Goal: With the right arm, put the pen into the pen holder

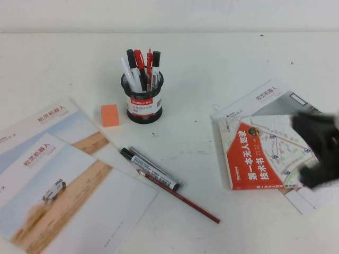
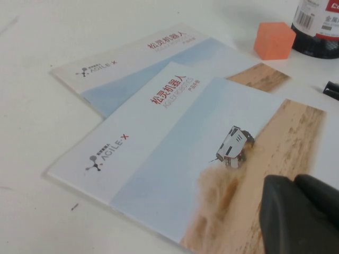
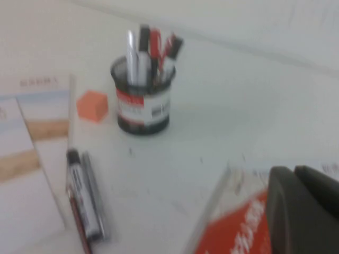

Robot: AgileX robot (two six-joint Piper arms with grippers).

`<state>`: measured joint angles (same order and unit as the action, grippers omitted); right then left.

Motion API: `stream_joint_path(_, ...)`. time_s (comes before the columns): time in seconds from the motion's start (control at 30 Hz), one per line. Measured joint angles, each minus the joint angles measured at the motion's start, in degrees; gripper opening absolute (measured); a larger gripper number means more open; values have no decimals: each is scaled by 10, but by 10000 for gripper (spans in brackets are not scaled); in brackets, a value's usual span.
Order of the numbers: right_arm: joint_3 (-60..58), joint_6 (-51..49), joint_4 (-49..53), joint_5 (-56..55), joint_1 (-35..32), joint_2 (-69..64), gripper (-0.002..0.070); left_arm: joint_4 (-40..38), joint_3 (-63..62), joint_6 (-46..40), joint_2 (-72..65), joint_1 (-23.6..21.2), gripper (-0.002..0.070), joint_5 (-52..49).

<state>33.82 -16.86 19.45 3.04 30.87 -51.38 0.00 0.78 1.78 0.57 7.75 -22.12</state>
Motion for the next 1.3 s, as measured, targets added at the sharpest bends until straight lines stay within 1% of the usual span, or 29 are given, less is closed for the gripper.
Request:
stream_joint_path(0.1,-41,0,-17,51,-21,62,-19,0,0,0,0,0,-1,0)
stream_joint_path(0.2,-98,0,-24,61,-65,132,-19,0,0,0,0,0,-1,0)
stream_joint_path(0.53,-284,-1,-49,10,-240,355,-19,0,0,0,0,0,-1,0)
stream_joint_path(0.67,-335,-1,-66,-10,-286,425,-19,0,0,0,0,0,-1,0)
stream_joint_path(0.87,-352,-1,-84,-14,-291,449,-19,0,0,0,0,0,-1,0)
stream_joint_path(1.07,-352,7,-87,8,-291,455,-19,0,0,0,0,0,-1,0)
stream_joint_path(1.3,-352,94,-184,116,-291,516,-19,0,0,0,0,0,-1,0)
